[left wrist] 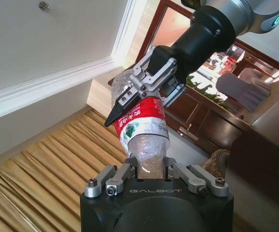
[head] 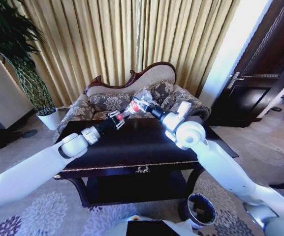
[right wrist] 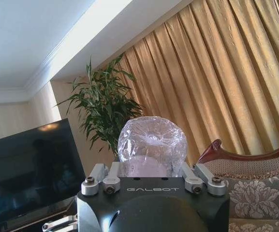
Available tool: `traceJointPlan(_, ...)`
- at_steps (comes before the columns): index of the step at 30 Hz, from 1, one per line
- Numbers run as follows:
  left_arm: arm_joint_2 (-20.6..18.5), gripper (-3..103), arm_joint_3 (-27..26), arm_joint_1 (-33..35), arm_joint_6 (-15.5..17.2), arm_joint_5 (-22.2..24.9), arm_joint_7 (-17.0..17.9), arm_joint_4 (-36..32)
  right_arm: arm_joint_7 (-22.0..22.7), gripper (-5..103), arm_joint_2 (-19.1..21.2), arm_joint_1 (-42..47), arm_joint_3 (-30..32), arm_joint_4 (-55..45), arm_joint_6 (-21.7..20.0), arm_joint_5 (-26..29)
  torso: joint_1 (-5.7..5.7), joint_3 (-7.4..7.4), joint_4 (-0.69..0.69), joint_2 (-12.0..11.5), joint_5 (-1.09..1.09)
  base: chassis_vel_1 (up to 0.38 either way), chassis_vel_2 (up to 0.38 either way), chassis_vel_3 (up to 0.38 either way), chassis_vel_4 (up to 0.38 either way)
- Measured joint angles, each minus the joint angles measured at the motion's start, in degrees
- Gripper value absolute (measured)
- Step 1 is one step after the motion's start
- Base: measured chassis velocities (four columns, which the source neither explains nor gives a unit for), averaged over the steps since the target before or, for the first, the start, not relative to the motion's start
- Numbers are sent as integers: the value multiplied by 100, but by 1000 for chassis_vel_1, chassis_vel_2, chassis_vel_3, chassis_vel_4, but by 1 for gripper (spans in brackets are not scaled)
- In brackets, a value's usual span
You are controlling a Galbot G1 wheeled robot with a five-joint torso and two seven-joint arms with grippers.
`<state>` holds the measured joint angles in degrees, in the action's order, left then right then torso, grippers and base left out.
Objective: Move to the front of the table and place the trash on the table into the trash bin.
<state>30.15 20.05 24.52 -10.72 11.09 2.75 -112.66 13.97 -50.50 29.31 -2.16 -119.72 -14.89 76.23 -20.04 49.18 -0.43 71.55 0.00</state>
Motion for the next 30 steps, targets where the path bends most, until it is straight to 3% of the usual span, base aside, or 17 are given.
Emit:
traceJointPlan(3,12,22,1,19,37,-3,48,-12,-1,37,15,15,17,-6,0,-3,0,0,0,0,0,0,0,0,0)
traceJointPlan(5,15,32,0,51,64,-4,79,-17,3,35,40,40,43,-13,1,-8,0,0,0,0,0,0,0,0,0)
traceJointPlan(8,12,38,-16,84,79,-4,99,-22,9,34,55,63,63,-22,2,-12,0,0,0,0,0,0,0,0,0)
traceJointPlan(12,-43,59,-31,150,116,3,140,-43,12,28,67,112,100,-28,15,-46,0,0,0,0,0,0,0,0,0)
traceJointPlan(15,-66,65,-57,181,127,7,174,-56,13,28,62,142,132,-11,16,-77,0,0,0,0,0,0,0,0,0)
traceJointPlan(18,-97,82,-152,253,119,17,181,-95,15,28,56,221,238,77,17,-147,0,0,0,0,0,0,0,0,0)
traceJointPlan(19,-97,82,-152,253,119,17,181,-95,15,28,56,221,238,77,17,-147,0,0,0,0,0,0,0,0,0)
traceJointPlan(21,-125,92,-240,329,114,34,189,-128,18,28,67,298,338,143,19,-209,0,0,0,0,0,0,0,0,0)
traceJointPlan(25,-188,98,-458,506,113,127,198,-189,26,28,115,525,612,274,20,-463,0,0,0,0,1,0,0,0,0)
traceJointPlan(30,-348,100,-1170,1074,467,732,239,-426,172,28,232,996,1144,321,-1,-728,0,0,0,0,0,0,0,0,0)
